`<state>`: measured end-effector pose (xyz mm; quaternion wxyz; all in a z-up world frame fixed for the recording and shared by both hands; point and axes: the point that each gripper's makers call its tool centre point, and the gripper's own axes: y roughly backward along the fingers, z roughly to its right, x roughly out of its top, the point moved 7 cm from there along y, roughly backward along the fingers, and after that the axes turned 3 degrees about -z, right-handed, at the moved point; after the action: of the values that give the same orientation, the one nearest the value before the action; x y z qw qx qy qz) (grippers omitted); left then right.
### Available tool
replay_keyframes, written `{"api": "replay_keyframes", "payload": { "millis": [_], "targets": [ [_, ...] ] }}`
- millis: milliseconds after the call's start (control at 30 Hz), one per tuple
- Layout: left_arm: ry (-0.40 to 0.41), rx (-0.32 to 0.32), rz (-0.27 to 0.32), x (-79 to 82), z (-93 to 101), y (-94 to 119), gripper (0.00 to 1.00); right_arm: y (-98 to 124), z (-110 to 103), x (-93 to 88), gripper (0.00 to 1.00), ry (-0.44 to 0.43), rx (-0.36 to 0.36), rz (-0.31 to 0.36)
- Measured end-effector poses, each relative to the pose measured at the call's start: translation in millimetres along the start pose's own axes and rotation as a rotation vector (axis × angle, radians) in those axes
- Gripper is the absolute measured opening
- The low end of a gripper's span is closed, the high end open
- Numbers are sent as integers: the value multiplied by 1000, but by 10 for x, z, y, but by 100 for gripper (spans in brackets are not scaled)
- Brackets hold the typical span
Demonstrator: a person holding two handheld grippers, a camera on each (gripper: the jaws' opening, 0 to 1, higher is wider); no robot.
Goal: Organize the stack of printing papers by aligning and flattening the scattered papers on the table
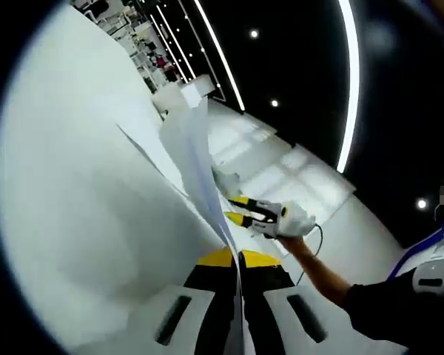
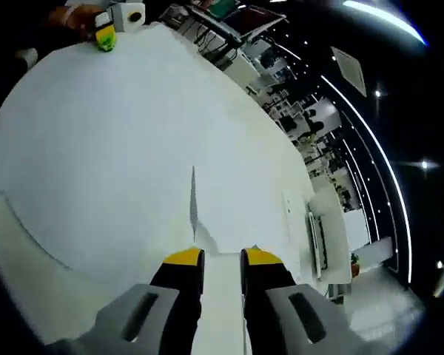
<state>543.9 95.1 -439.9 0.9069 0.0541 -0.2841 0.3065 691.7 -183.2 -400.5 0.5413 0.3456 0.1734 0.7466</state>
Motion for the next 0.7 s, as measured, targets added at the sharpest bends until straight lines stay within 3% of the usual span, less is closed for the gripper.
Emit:
{"api": "replay_keyframes", "payload": {
  "millis": [100,233,367,700],
  "targets": [
    [3,-4,3,2,4,0,6,-82,33,-120,16,13,-2,-16],
    [5,-11,6,-3,16,-4,6,-90,12,-166,17,-74,-9,-31],
    [5,-13,5,15,-5,3,6,-95,-49,14,18,-85,-16,-17],
    [4,-17,10,-8,30,-2,6,-272,-121,265,18,-78,-30,-18]
  ]
}}
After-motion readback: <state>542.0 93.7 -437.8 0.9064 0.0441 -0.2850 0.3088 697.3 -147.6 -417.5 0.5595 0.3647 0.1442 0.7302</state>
